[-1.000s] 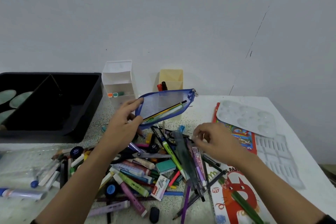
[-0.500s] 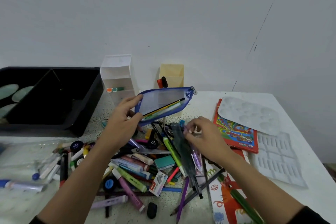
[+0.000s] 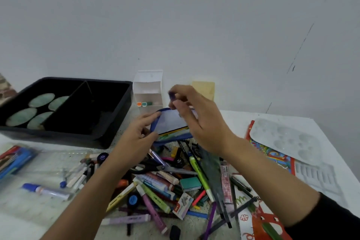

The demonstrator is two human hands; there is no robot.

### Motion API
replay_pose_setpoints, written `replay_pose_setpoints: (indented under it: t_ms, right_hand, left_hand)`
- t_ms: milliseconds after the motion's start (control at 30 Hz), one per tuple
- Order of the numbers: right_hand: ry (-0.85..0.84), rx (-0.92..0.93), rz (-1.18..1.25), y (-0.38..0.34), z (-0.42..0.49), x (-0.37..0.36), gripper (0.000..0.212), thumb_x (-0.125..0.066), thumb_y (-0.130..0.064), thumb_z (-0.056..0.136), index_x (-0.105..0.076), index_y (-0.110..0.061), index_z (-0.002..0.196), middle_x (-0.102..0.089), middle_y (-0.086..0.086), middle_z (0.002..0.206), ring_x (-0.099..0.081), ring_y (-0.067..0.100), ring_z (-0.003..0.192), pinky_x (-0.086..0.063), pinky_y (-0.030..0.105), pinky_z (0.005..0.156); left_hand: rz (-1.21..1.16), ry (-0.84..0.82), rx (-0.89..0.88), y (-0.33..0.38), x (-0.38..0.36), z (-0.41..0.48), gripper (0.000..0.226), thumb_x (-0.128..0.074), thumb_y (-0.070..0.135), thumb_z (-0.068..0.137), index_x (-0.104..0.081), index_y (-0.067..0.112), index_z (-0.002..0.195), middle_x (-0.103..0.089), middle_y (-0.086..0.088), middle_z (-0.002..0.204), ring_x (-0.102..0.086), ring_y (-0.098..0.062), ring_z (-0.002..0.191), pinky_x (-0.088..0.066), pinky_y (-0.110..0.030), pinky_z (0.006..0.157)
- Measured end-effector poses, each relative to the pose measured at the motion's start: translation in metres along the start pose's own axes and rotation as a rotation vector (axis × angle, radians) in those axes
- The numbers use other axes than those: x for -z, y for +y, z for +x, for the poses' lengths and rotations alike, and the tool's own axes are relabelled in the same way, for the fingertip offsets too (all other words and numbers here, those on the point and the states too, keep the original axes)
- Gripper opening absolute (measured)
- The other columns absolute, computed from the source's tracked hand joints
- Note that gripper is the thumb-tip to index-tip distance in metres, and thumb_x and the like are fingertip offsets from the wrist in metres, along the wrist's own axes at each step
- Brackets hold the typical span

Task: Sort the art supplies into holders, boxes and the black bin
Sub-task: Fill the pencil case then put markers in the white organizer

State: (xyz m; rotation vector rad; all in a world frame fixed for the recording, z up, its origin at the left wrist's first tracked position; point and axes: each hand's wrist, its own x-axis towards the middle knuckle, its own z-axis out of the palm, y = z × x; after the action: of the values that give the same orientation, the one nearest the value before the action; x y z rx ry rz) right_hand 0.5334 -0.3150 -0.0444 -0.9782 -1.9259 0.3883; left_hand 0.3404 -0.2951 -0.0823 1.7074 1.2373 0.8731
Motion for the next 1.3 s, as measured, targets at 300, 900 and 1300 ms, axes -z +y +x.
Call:
replay_pose_setpoints:
  t_ms: [300,900,1300]
  right_hand:
    - [0.026,-0.007,-0.337,0.019,-0.006,-0.022,0.022,-0.054,-0.023,0.102,-0.063,-0.017,0.121,-0.067,-0.005,0.099,-0.06,0.013,0.087,-0.053,0.038,0.077]
    - [0.287,-0.58,-0.401,0.082,-0.091,0.082,0.016,-0.077,-0.024,0.088,-0.064,-0.016,0.095,-0.047,0.001,0.109,-0.051,0.015,0.1,-0.035,0.005,0.086]
    - [0.284,-0.327,-0.331,0.089,-0.069,0.045,0.016,-0.066,-0.011,0.095,-0.058,-0.024,0.098,-0.054,-0.004,0.098,-0.05,-0.003,0.09,-0.036,0.006,0.078]
  left_hand:
    - [-0.144,0.043,0.082,-0.004,0.035,-0.009,0.052,-0.049,-0.002,0.098,-0.063,0.031,0.135,-0.064,0.024,0.119,-0.066,-0.028,0.081,-0.055,-0.044,0.075]
    - [-0.03,-0.306,-0.022,0.038,-0.057,0.037,0.043,-0.048,0.003,0.1,-0.068,0.03,0.128,-0.065,0.015,0.116,-0.058,-0.02,0.062,-0.045,-0.018,0.054]
    - [0.045,-0.106,-0.023,0.006,-0.007,0.037,0.043,-0.047,0.006,0.103,-0.079,0.035,0.101,-0.072,0.01,0.115,-0.066,-0.036,0.08,-0.052,-0.035,0.065]
